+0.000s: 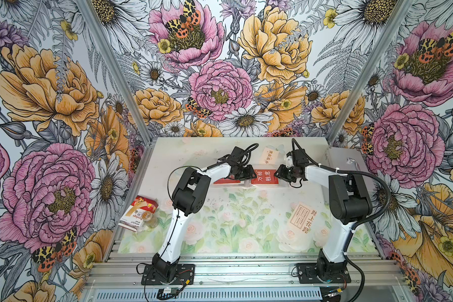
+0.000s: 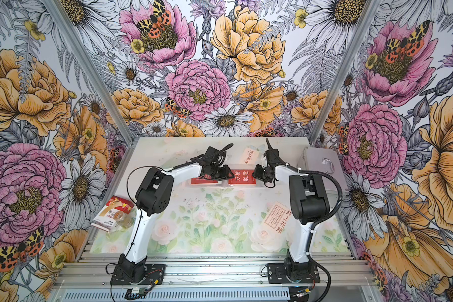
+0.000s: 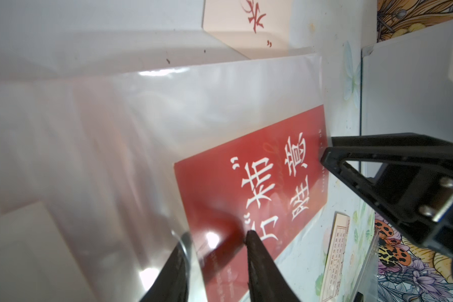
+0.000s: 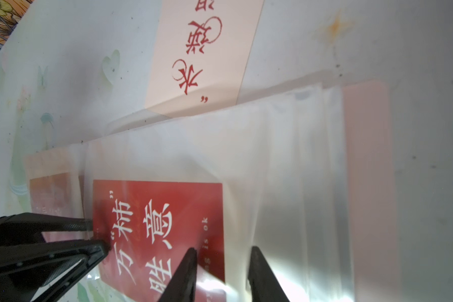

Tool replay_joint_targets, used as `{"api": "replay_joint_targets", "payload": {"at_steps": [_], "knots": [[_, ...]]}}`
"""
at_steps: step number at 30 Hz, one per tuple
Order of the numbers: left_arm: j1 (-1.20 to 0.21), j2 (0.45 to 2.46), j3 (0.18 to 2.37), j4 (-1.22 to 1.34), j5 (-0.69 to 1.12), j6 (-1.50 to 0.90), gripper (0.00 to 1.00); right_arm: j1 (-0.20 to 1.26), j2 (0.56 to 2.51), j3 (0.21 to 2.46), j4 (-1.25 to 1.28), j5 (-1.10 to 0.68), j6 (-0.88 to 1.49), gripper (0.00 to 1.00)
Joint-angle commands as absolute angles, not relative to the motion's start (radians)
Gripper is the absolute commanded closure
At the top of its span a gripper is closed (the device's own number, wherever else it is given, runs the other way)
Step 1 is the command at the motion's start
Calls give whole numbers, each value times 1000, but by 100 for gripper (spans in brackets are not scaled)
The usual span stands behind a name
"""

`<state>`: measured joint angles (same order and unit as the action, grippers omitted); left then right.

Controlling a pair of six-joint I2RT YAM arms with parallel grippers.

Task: Place the photos into the photo albums
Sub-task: Turn the page of the photo album at the center of the board.

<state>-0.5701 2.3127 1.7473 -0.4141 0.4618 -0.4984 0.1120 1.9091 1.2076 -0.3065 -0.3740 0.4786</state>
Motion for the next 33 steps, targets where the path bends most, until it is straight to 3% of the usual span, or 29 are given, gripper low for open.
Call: {"api": "replay_joint_targets", "payload": {"at_steps": [1,13,20,33], "knots": [[-581,2338,1768,-413,479,-508,63,121,1841,1236,-310,-408,477,65],[-583,2332,1771,-413,484,-513,63,119,1766,1242,-308,-494,506,65],[-586,2328,1776,-412,486,-512,63,126,1791,1265,-307,-633,536,64],[-591,2317,1778,-412,483,-512,63,150,1789,1268,-310,-626,534,67]]}}
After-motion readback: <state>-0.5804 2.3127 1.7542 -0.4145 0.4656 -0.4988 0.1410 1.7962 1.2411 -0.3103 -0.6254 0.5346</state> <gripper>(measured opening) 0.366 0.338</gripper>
